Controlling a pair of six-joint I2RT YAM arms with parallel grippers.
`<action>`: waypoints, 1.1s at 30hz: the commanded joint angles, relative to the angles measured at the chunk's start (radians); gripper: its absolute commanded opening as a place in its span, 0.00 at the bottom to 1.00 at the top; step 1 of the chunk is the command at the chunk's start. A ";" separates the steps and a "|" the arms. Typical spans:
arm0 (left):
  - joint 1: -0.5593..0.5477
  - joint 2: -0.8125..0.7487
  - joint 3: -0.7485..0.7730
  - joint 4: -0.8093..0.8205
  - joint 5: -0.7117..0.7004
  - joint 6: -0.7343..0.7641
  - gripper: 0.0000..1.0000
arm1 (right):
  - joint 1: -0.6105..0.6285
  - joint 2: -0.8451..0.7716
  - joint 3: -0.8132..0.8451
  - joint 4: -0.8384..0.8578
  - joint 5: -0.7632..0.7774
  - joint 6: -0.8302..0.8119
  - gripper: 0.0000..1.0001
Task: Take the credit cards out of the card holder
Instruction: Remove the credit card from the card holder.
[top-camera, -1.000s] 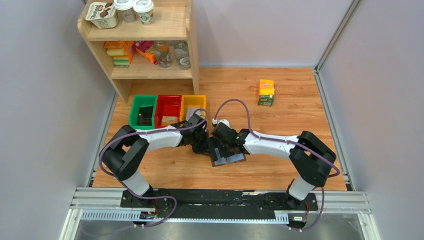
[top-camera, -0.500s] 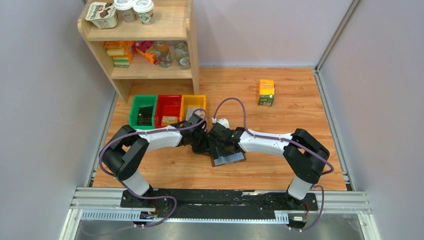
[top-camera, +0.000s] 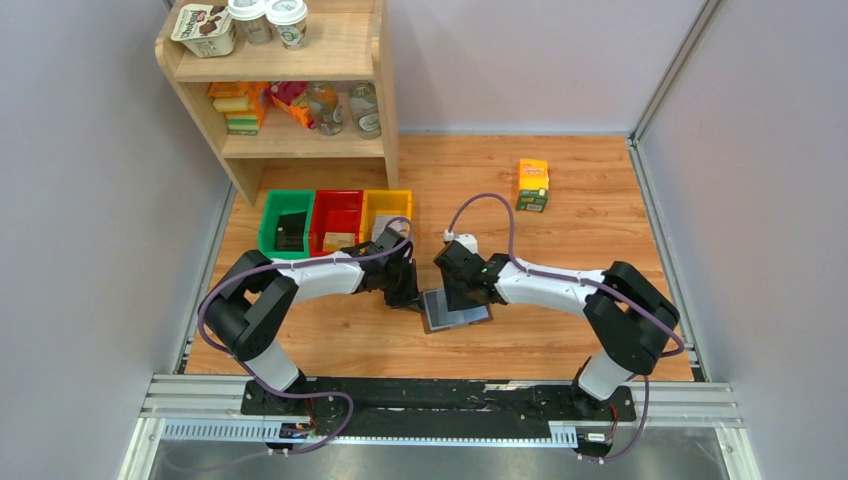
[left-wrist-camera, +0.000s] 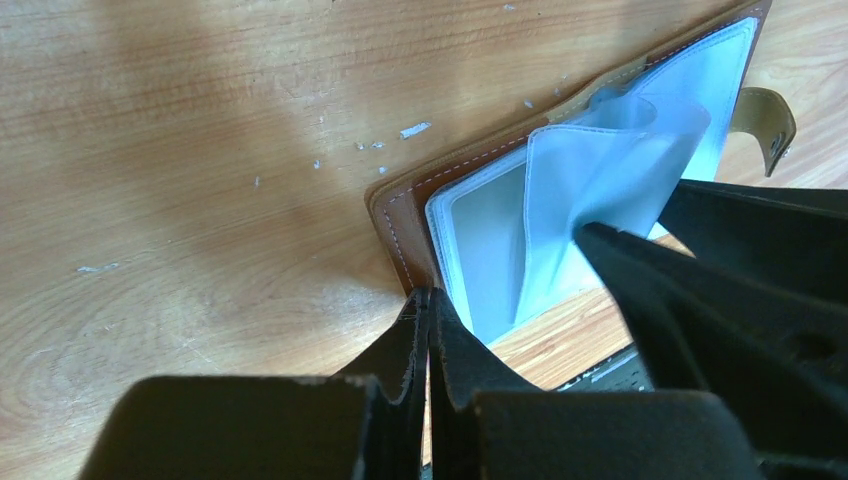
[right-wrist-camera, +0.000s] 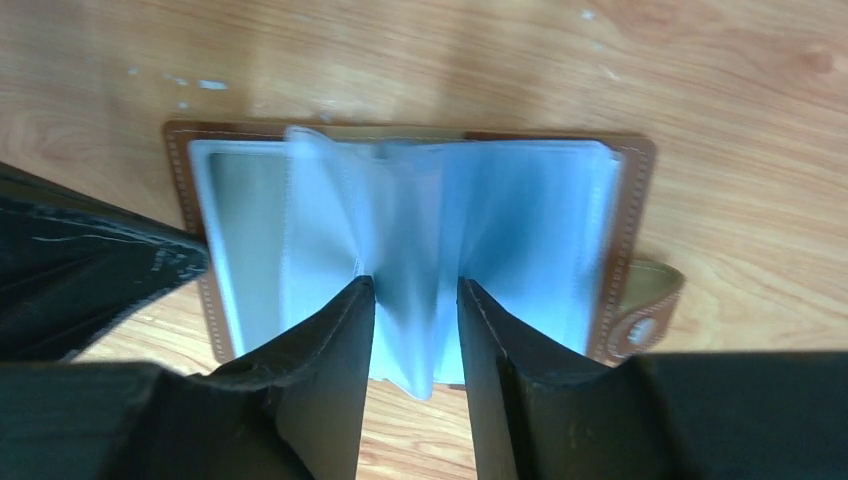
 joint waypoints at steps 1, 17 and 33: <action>-0.007 0.020 -0.032 -0.024 -0.034 0.005 0.00 | -0.056 -0.089 -0.087 0.038 -0.032 0.007 0.40; -0.007 -0.016 -0.015 -0.030 -0.037 0.024 0.00 | -0.191 -0.264 -0.174 0.025 0.000 0.005 0.43; -0.006 -0.009 -0.030 -0.007 -0.033 0.008 0.00 | 0.041 -0.180 -0.053 0.158 -0.072 -0.120 0.98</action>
